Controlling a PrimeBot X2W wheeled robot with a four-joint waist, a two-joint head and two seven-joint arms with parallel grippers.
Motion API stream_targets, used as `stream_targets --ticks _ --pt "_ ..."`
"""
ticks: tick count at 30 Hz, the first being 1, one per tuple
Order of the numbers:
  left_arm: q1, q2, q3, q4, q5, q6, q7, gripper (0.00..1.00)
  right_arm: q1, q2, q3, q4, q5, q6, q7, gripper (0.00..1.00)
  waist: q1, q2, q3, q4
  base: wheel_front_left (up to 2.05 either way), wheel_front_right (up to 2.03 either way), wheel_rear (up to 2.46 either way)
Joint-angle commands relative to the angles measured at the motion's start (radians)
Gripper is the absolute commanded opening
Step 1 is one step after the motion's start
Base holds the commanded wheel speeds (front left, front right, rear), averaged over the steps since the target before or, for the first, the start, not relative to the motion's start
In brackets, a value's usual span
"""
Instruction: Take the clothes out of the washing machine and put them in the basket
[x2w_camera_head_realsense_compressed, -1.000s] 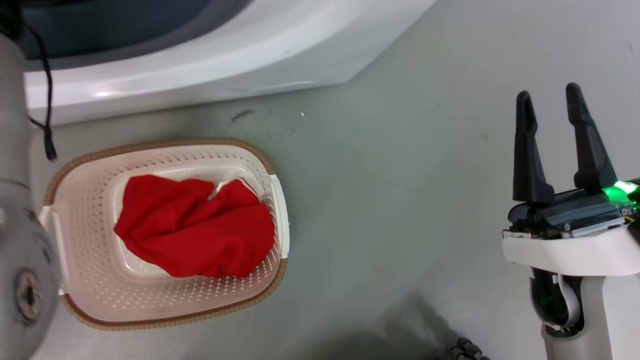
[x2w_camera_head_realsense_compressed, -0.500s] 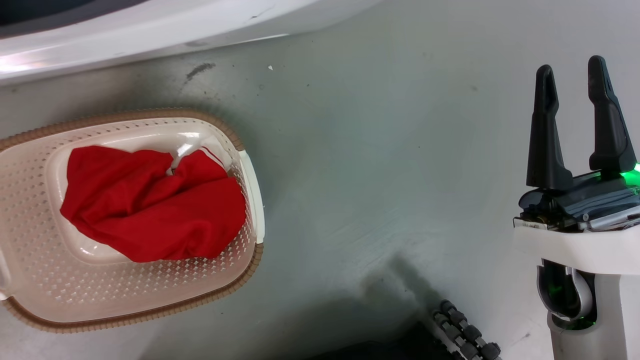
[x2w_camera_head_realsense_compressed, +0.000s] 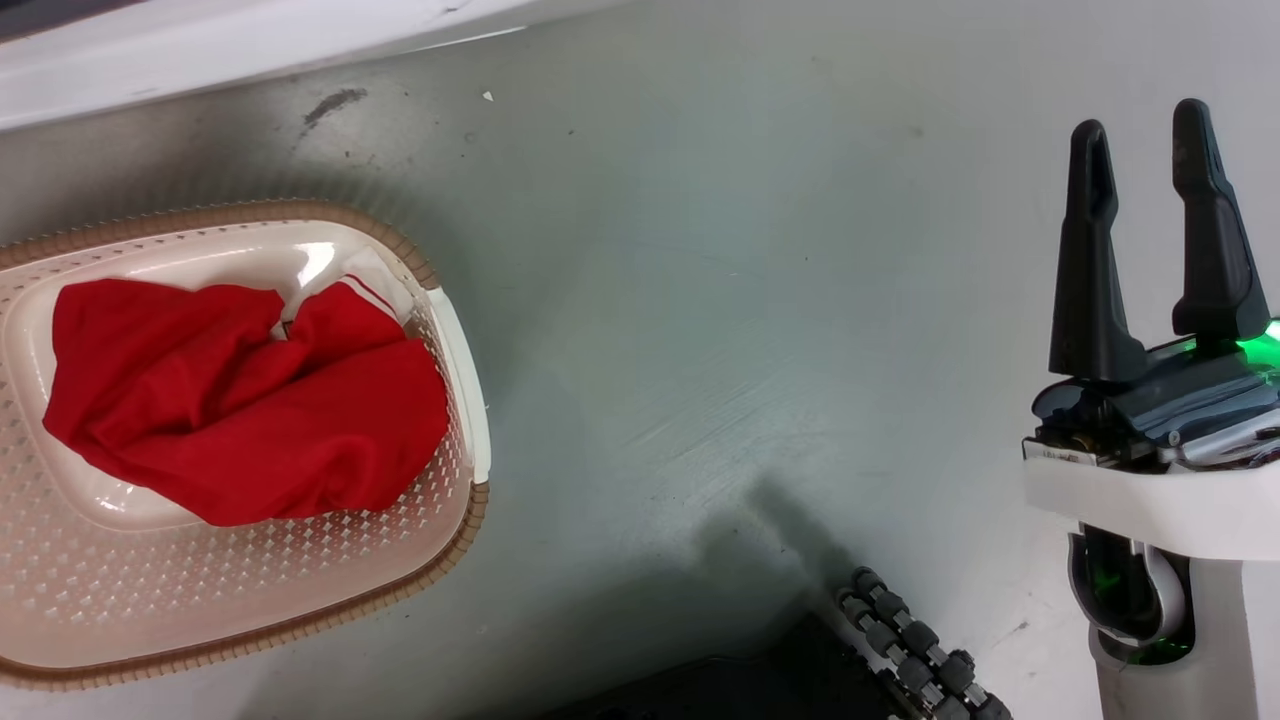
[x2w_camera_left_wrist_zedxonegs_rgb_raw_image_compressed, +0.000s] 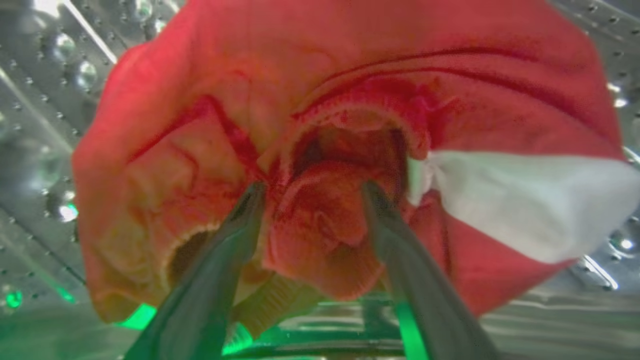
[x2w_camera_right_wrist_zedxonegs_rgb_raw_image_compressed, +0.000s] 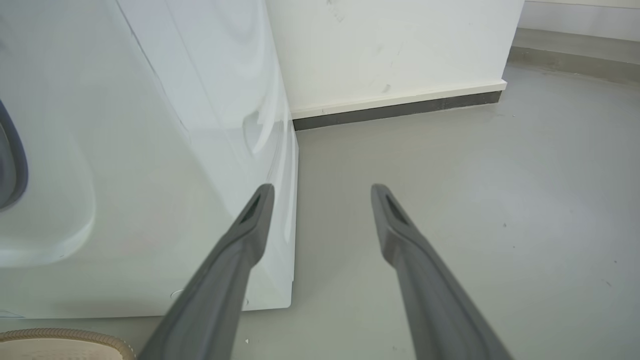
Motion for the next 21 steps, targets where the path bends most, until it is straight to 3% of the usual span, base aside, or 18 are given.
stream_targets --ticks 1,8,9,10,21 --pt "0.006 0.007 -0.006 0.01 0.004 0.004 0.004 1.0 -0.015 0.001 0.002 -0.006 0.001 -0.001 -0.002 1.0 -0.0001 0.0 0.004 -0.004 0.0 0.0 0.0" --pt "0.019 0.024 -0.026 0.021 0.007 -0.001 0.025 1.0 -0.014 0.001 0.0 -0.01 0.009 -0.001 -0.002 1.0 -0.0001 0.0 0.015 -0.01 0.0 0.0 0.0" --pt "0.02 0.026 -0.027 0.021 0.005 -0.001 0.026 0.18 -0.013 0.001 -0.001 -0.01 0.01 -0.001 -0.002 1.0 -0.0001 0.0 0.015 -0.01 0.0 0.0 0.0" --pt "0.02 0.027 -0.027 0.022 0.001 -0.004 0.027 0.0 -0.013 0.001 -0.001 -0.009 0.01 -0.001 -0.002 1.0 -0.0001 0.0 0.014 -0.009 0.0 0.0 0.0" --pt "0.03 0.02 -0.051 -0.013 -0.018 -0.056 -0.143 0.0 -0.014 0.001 -0.005 0.005 -0.007 -0.001 -0.002 1.0 -0.0001 0.0 -0.027 0.016 0.0 0.0 0.0"
